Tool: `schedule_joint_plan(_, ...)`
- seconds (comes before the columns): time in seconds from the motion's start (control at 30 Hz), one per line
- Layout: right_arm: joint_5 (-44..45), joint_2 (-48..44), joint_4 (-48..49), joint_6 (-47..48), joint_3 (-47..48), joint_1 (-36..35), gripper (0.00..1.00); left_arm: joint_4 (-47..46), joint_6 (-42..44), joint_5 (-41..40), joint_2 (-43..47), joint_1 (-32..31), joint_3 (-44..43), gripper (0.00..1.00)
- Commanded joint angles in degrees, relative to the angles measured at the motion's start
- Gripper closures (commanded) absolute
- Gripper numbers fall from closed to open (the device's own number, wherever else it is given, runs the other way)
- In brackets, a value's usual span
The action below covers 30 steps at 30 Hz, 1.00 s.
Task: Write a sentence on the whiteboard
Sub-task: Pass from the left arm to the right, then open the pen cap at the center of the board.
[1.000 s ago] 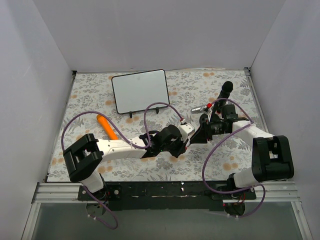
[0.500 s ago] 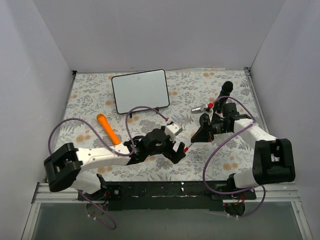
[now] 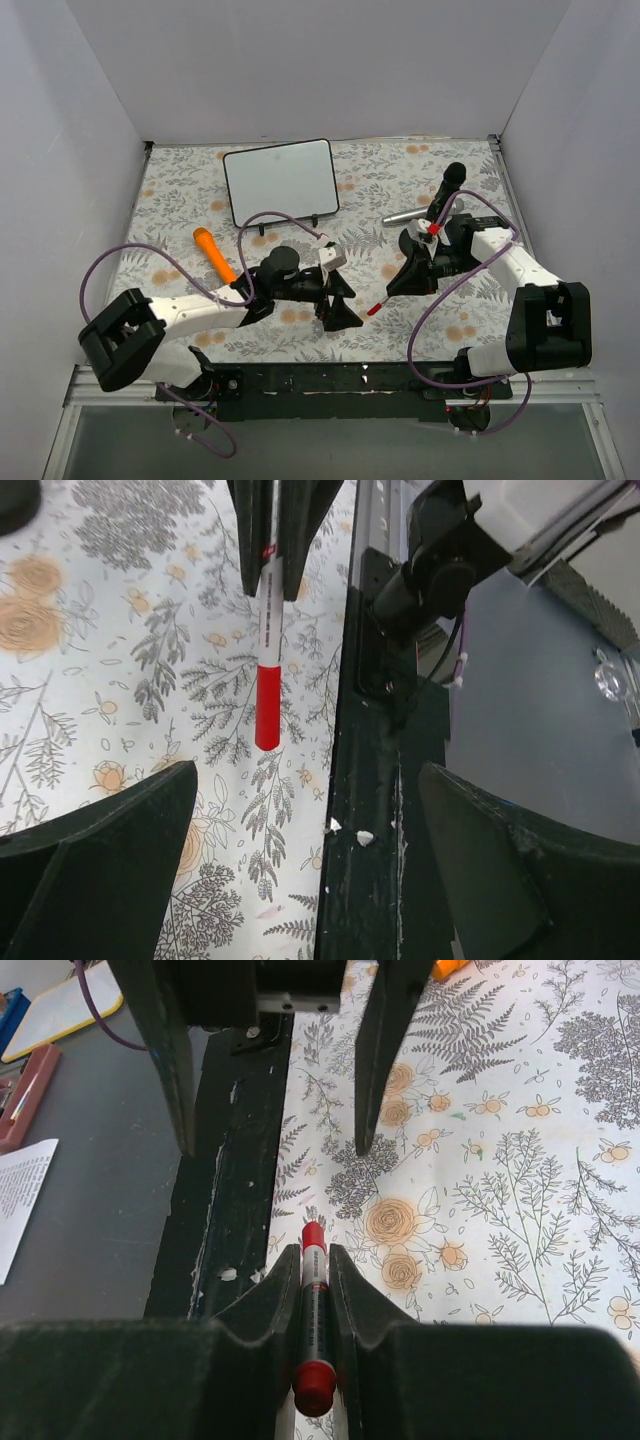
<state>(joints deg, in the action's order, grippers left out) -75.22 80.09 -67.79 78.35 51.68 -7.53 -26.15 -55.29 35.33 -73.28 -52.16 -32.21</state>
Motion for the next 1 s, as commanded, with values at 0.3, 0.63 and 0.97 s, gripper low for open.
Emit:
schedule_joint_plan(0.3,-2.7,0.3,-7.3,9.3,1.9,-0.6,0.99,0.7,8.0,4.7,-16.2,-3.6,-12.0,0.24)
schedule_joint_plan(0.63,-2.5,0.8,-7.2,9.1,1.8,-1.1,0.99,5.5,9.5,5.6,-21.0,-4.5,-16.9,0.72)
schedule_joint_plan(0.97,0.2,-0.3,-7.1,10.4,1.2,-2.8,0.57,15.0,15.6,2.2,-17.5,-4.5,-19.3,1.0)
